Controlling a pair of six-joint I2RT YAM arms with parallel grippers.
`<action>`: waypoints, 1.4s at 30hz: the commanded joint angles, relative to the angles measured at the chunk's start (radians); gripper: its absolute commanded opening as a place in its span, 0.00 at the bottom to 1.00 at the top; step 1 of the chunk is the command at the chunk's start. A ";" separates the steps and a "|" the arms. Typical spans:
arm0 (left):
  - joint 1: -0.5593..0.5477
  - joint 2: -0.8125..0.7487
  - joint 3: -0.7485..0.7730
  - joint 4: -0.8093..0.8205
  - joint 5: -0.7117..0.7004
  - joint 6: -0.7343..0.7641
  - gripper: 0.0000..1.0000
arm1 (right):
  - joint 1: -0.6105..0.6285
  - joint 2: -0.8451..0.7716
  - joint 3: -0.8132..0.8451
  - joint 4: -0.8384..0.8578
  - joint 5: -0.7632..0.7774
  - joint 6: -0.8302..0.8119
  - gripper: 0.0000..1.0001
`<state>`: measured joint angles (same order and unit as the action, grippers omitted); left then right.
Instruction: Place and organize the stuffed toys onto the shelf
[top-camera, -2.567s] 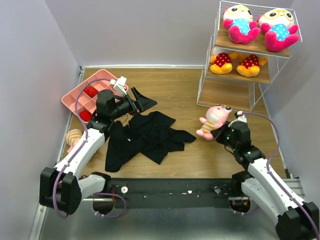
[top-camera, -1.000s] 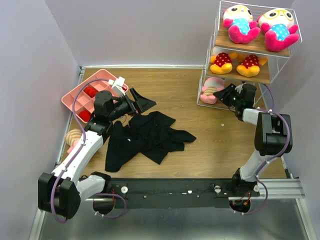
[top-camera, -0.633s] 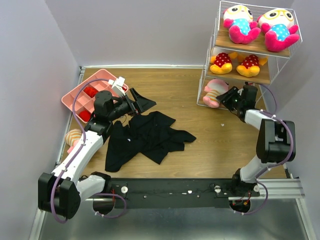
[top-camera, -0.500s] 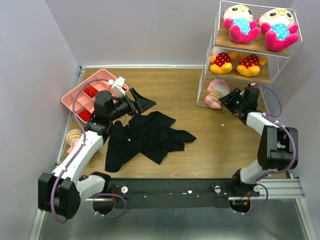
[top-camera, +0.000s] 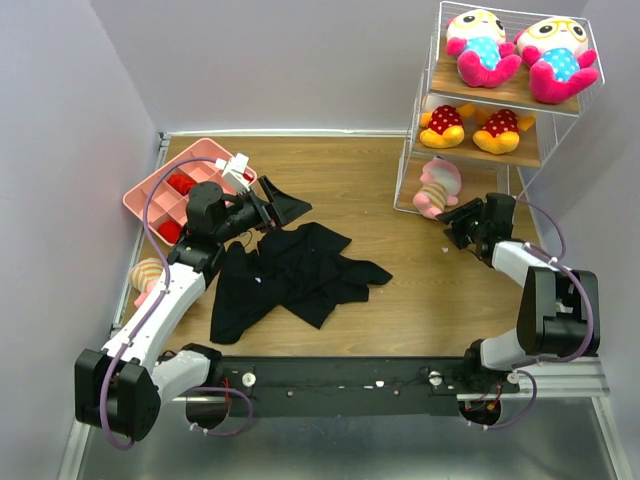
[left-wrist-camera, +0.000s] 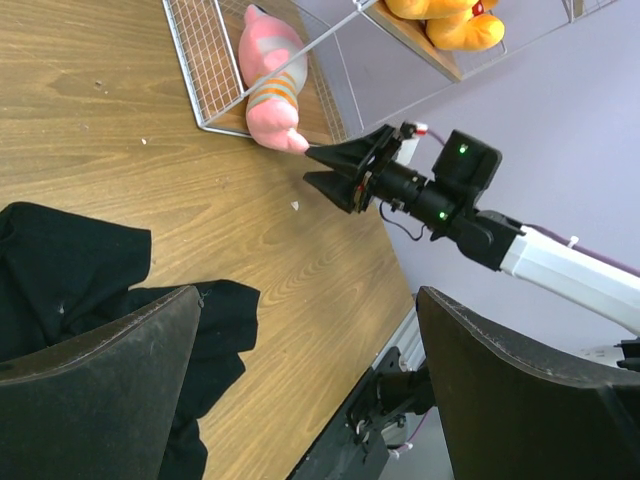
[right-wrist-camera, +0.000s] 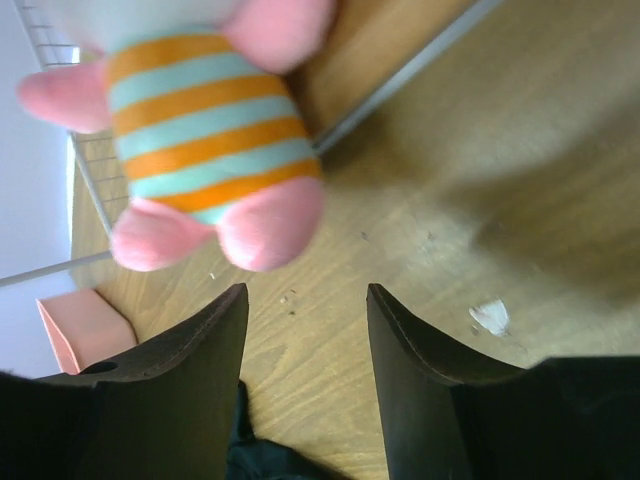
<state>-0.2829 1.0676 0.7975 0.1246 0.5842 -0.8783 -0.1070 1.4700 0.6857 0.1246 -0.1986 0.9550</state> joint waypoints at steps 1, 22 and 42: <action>0.004 -0.020 0.009 -0.003 -0.011 0.018 0.99 | -0.007 0.016 -0.092 0.121 0.033 0.152 0.59; 0.005 -0.009 0.008 0.003 -0.003 0.013 0.99 | -0.007 0.254 0.090 0.325 -0.021 0.013 0.27; 0.004 -0.027 0.008 -0.155 -0.206 0.041 0.99 | -0.007 0.277 0.148 0.296 -0.127 -0.114 0.33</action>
<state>-0.2829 1.0706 0.7975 0.1055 0.5484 -0.8703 -0.1070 1.8072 0.8814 0.3855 -0.2768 0.8848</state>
